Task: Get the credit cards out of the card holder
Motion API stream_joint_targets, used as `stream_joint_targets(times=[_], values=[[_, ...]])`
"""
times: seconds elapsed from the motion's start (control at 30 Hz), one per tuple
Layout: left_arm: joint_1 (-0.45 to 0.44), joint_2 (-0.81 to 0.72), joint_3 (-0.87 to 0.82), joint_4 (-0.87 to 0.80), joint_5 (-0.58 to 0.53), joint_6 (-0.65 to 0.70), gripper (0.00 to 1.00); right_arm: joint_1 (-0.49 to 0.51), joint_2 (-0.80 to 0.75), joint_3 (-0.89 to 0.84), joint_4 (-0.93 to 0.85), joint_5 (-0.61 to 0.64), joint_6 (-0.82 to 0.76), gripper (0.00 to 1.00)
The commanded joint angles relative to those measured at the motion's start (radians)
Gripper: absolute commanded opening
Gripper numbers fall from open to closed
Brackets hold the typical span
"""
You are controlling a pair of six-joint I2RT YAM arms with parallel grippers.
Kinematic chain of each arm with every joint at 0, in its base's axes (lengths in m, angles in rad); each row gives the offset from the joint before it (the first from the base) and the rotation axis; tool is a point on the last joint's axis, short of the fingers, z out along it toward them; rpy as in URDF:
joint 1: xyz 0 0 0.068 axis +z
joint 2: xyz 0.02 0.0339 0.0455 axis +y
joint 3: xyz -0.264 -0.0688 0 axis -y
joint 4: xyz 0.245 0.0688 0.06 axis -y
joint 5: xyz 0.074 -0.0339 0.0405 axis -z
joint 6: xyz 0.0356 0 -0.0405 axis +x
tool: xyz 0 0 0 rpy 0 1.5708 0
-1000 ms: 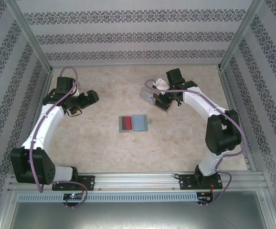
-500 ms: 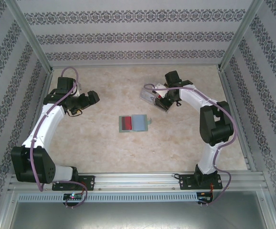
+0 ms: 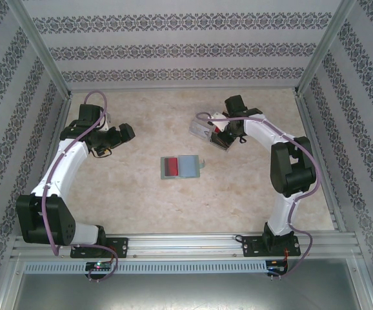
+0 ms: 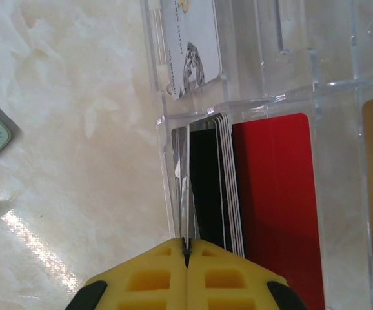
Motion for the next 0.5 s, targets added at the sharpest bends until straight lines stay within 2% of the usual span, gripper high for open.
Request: stream_joint_targets(times=[0.0,0.2,0.47], values=[[0.003,0.006,-0.001,-0.020,0.017,0.021,1.00,-0.011,-0.045,0.020,0.003,-0.028,0.011,0.00],[0.004,0.007,0.000,-0.020,0.018,0.022,1.00,-0.013,-0.061,0.020,0.002,-0.049,0.011,0.00],[0.004,0.012,0.000,-0.018,0.023,0.021,1.00,-0.018,-0.029,0.032,-0.002,0.017,-0.002,0.01]])
